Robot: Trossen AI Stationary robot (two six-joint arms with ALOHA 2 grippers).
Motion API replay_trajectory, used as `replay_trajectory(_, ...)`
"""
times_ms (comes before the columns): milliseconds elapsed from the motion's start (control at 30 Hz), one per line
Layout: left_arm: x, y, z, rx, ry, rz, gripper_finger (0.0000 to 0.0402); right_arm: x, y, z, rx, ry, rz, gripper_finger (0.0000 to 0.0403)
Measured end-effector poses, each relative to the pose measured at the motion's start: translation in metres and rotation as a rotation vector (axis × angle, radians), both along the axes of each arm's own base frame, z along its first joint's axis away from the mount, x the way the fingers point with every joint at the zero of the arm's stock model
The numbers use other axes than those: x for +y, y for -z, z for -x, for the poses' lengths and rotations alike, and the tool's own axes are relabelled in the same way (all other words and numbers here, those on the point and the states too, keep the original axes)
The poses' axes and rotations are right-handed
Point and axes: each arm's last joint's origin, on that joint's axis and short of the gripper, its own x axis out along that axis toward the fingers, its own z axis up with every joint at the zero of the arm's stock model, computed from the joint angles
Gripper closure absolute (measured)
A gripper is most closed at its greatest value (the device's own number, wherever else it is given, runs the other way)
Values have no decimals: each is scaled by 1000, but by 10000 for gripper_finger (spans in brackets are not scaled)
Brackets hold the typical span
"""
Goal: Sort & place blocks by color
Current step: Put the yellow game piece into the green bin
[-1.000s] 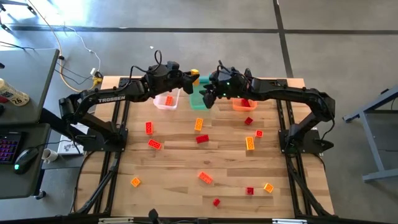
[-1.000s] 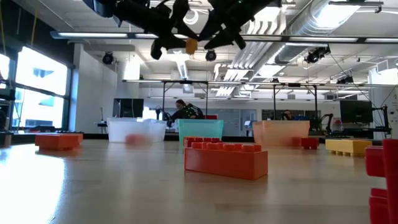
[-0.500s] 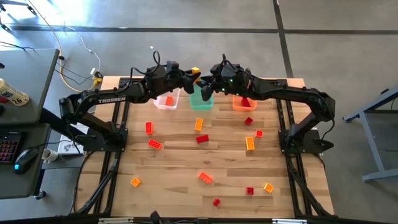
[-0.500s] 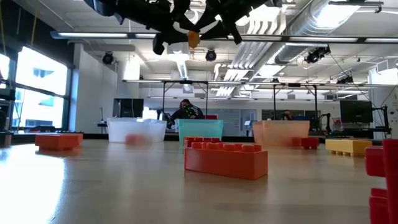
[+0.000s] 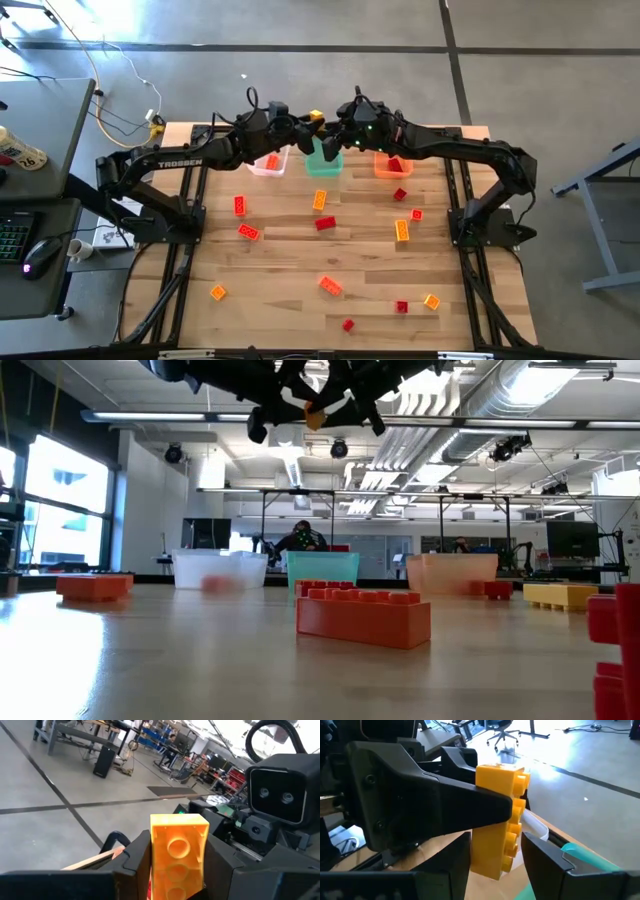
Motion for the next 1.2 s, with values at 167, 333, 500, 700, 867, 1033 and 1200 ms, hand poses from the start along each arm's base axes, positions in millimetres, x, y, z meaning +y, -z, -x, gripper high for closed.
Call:
replay_trajectory(167,-5,0,-3,-1,-11,0,289,-1,4,-4,0,-3,-1,243)
replay_trajectory(333,-8,0,-4,-2,-8,5,289,-2,7,-6,4,-7,-6,264)
replay_trajectory(500,-9,2,-4,11,-26,13,288,-1,8,-7,15,-8,-7,319)
replay_trajectory(700,-9,4,-4,29,-22,25,266,-1,10,-6,32,-17,-17,319)
replay_trajectory(867,-10,7,-4,60,-16,37,232,-1,13,-5,65,-21,-28,332)
replay_trajectory(1033,-8,8,-3,89,4,28,204,-4,19,-1,127,-2,-46,332)
replay_trajectory(1200,-6,9,-2,116,51,1,178,-7,24,4,193,40,-53,332)
